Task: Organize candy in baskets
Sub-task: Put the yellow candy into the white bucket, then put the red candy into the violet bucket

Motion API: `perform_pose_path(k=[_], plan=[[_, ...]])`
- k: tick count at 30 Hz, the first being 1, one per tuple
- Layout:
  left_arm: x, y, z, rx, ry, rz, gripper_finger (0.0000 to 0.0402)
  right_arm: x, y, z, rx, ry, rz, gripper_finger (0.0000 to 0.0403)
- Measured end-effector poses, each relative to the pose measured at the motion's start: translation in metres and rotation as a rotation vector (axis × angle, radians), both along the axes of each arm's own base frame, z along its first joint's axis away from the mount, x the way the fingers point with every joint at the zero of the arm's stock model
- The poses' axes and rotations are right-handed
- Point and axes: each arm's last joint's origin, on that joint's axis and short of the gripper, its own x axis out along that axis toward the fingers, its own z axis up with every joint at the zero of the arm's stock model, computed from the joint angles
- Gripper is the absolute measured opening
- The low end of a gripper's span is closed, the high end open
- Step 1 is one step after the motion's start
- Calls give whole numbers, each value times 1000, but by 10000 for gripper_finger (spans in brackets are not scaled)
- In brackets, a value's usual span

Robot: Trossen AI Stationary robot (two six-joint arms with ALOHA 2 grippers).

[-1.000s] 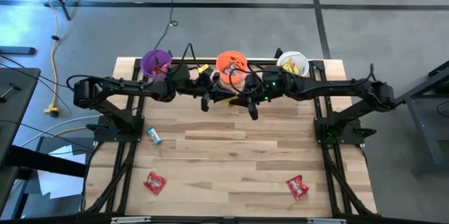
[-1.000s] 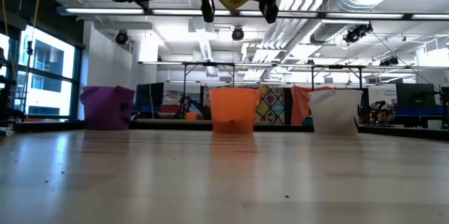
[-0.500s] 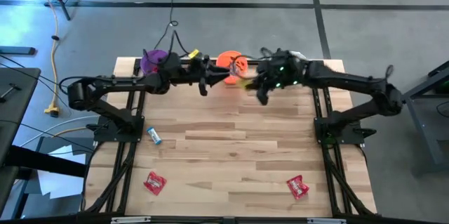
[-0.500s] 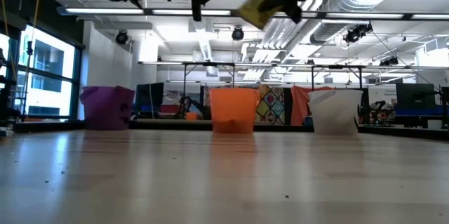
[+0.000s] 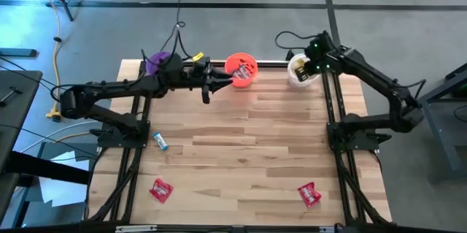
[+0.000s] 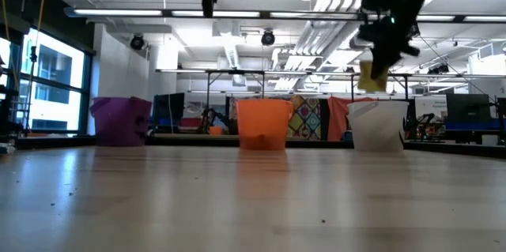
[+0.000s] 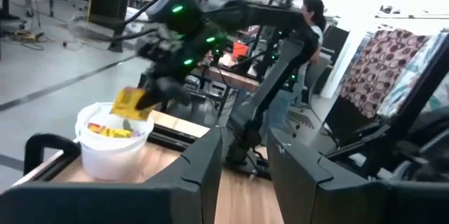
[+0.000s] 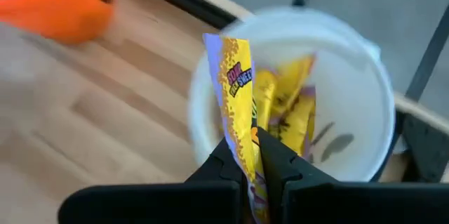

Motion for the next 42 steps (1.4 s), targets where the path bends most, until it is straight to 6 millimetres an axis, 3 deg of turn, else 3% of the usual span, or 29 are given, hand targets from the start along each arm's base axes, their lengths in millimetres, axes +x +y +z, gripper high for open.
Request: perform_pose_path(k=[4,8,13,17,22,26,30,37,39,42], plan=[[0,-6,0,-3,11,-10,94,-8,-16,-27,21,-26,-57,4],[2,-10,-2,-12,34,-19,91,-6,-30,-38,-21,-35,-159,19],[3,-14,-6,-29,72,-32,90,-4,-39,-48,25,-4,-196,86],[-2,-17,-4,-34,97,-13,89,-5,-39,-45,31,29,-222,164],[-17,-25,-15,-16,146,33,67,-8,-32,-17,-6,35,-214,249],[-35,-28,-27,-29,147,91,28,-2,-6,12,22,-23,-91,265],[-50,-31,-36,-47,143,99,3,8,40,18,159,-79,93,211],[-61,-34,-44,-48,146,99,1,9,133,-2,433,-200,316,18],[-62,-35,-44,-49,153,97,1,3,158,-12,516,-195,350,16],[-62,-35,-44,-48,149,93,0,-3,188,-25,647,-190,384,44]])
